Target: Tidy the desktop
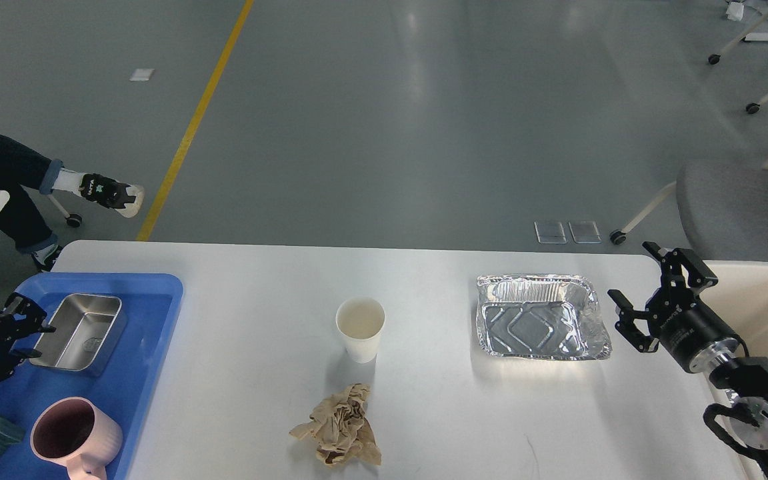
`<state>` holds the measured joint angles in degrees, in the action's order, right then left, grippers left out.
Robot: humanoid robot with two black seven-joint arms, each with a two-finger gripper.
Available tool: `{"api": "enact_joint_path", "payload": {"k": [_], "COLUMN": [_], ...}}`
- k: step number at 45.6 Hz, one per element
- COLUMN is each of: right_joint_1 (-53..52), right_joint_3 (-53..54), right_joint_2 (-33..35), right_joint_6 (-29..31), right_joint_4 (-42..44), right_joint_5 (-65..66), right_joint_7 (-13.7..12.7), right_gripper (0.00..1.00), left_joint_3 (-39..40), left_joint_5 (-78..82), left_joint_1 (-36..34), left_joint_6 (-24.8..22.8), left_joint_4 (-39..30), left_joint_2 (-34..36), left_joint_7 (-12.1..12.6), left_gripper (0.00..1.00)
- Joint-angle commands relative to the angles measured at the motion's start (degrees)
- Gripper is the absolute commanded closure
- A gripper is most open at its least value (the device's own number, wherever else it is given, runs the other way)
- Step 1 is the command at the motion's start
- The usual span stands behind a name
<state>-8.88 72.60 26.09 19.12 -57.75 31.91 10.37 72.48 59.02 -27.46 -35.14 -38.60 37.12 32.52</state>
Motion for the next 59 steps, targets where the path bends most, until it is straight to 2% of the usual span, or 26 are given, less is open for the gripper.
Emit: {"api": "enact_joint_path", "payload": {"k": [1,8,12,16,26,31,36,41,46,55,59], "right_joint_1": [0.0,0.2,0.3,0.4,0.4,0.4,0.3,0.2,0.3,-0.2,-0.5], "right_joint_3": [0.1,0.1,0.1,0.1,0.1,0.1,0.1,0.1,0.1,0.3,0.6], "right_joint_2": [0.1,0.1,0.2,0.3,0.1,0.1,0.1,0.3,0.3,-0.2,-1.2], "right_joint_6": [0.0,0.0,0.0,0.0,0.0,0.0,0.0,0.0,0.0,0.2,0.3], "right_joint_4": [0.0,-0.2,-0.6,-0.7,-0.7,-0.7,-0.7,-0.7,-0.7,-0.6,-0.4], "right_joint_5": [0.0,0.0,0.0,0.0,0.0,0.0,0.0,0.0,-0.1,-0.1,-0.1], "right_joint_7": [0.0,0.0,0.0,0.0,0.0,0.0,0.0,0.0,-0.1,0.3,0.4], "right_gripper": [0.0,0.0,0.0,0.0,0.0,0.0,0.0,0.0,0.0,0.0,0.0], "left_joint_3": [0.5,0.8,1.1,1.2,1.2,1.4,2.4,7.8,14.5,21.1,21.4], "left_joint_5": [-4.0,-16.8,-25.5,-31.4,-41.3,-47.4,-52.5,-57.1,-58.9,-59.1,-59.6], "left_joint_1": [-3.0,-7.1,-8.0,-11.7,-17.9,-17.2,-14.3,-11.4,-9.6,-9.2,-9.0], "left_joint_6": [-0.2,-0.4,-0.4,-0.6,-0.7,-0.7,-0.6,-0.5,-0.1,-0.6,-0.8], "left_joint_4": [-0.6,-0.5,-0.6,-0.8,-0.1,0.3,0.5,2.0,4.8,10.6,11.4], "left_joint_2": [0.9,1.1,0.6,0.1,-6.7,-12.4,-18.5,-24.4,-31.6,-34.9,-36.1], "left_joint_7": [2.2,2.6,1.6,1.1,0.5,-0.3,-2.5,-4.9,-5.2,-5.4,-7.0], "left_gripper": [0.0,0.0,0.0,0.0,0.0,0.0,0.0,0.0,0.0,0.0,0.0]}}
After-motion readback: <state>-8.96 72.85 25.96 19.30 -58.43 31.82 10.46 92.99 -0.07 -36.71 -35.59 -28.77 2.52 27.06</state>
